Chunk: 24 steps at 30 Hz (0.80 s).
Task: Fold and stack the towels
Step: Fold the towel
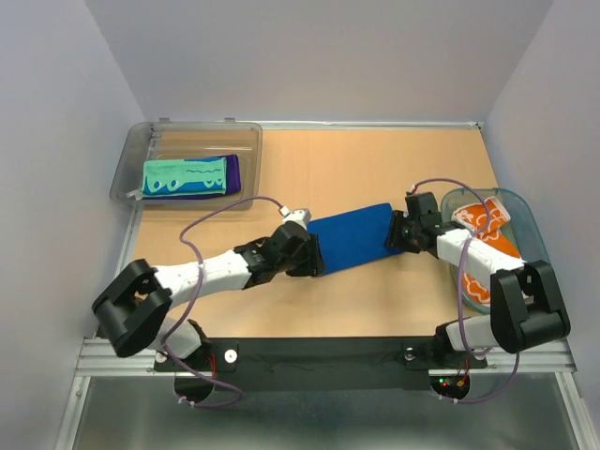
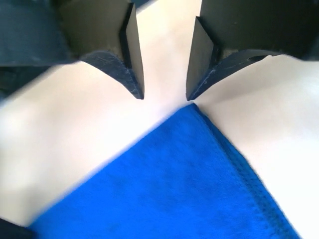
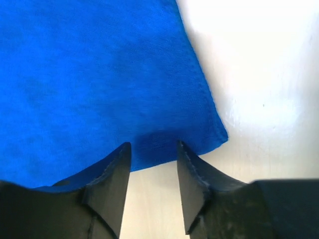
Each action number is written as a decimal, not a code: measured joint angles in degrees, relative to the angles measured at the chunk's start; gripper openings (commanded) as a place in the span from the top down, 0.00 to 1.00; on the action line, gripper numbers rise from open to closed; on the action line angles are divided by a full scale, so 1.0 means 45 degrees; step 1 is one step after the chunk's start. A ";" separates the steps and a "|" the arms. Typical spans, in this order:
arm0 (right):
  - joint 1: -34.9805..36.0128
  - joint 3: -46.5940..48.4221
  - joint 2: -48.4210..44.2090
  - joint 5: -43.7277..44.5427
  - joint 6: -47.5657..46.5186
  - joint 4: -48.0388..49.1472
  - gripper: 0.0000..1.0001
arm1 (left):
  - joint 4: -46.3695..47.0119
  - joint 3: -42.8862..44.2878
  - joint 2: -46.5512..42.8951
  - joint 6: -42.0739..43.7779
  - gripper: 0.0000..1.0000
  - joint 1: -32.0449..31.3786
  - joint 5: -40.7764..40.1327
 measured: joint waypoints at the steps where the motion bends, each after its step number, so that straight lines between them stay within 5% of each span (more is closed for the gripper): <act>1: -0.0015 0.0185 -0.0073 -0.0024 -0.0209 -0.0112 0.45 | 0.0024 -0.0053 -0.0466 -0.0180 0.34 -0.0126 -0.0049; 9: 0.2633 0.1807 -0.1141 -0.0068 -0.1520 -0.0452 0.22 | -0.0432 -0.0024 -0.3507 -0.0117 0.12 0.2098 -0.0364; 16: 0.7300 0.3021 0.0967 0.1025 -0.2016 -0.0529 0.26 | -0.1933 -0.0287 -0.4342 0.1258 0.02 0.5314 -0.0073; 24: 0.8986 0.4833 0.4085 0.2919 -0.1831 -0.1073 0.35 | -0.2885 -0.0661 -0.5251 0.2958 0.02 0.7101 -0.0010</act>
